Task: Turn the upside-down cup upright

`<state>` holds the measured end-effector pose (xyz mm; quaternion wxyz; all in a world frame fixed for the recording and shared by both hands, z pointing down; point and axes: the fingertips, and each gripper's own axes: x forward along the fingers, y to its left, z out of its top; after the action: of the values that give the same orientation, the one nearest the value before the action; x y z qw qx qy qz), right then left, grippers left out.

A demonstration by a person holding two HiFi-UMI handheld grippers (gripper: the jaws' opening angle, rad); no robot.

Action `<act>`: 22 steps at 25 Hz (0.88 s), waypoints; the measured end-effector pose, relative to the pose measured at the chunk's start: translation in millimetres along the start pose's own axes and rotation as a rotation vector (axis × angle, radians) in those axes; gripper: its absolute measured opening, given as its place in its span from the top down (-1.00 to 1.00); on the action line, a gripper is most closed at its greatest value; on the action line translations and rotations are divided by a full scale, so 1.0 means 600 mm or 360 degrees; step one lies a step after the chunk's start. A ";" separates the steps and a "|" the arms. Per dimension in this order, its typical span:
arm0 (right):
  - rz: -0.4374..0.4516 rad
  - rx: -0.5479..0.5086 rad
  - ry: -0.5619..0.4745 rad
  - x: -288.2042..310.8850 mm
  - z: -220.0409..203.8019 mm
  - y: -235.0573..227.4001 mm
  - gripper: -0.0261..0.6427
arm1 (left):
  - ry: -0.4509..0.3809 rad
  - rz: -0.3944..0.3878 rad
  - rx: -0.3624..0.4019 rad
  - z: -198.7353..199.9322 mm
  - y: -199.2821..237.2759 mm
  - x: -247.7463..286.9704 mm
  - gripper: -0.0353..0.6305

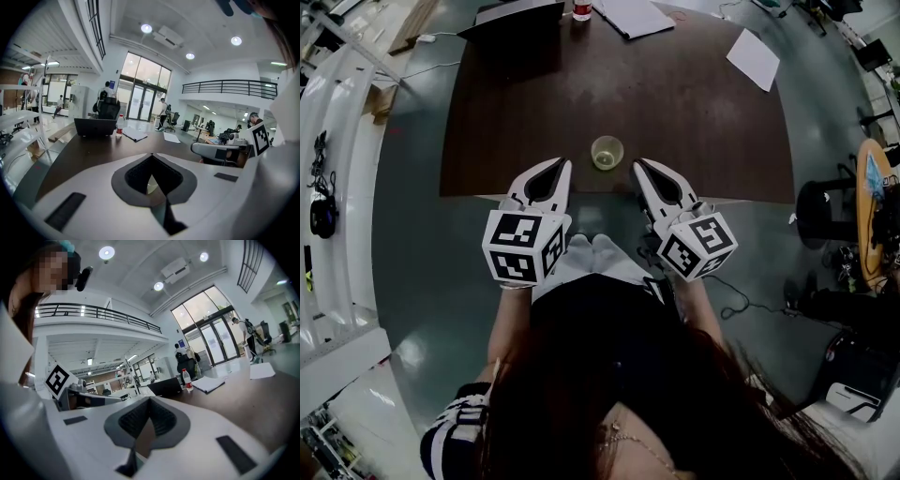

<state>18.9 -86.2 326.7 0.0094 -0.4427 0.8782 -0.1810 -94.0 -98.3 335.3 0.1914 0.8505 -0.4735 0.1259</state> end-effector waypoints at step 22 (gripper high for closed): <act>-0.0058 -0.0062 0.0030 0.008 -0.002 -0.014 0.87 | 0.0044 -0.0045 -0.0006 -0.006 0.011 0.023 0.88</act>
<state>22.4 -94.0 331.1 -0.0107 -0.4569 0.8735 -0.1680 -92.6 -110.2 345.3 0.2013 0.8549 -0.4590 0.1339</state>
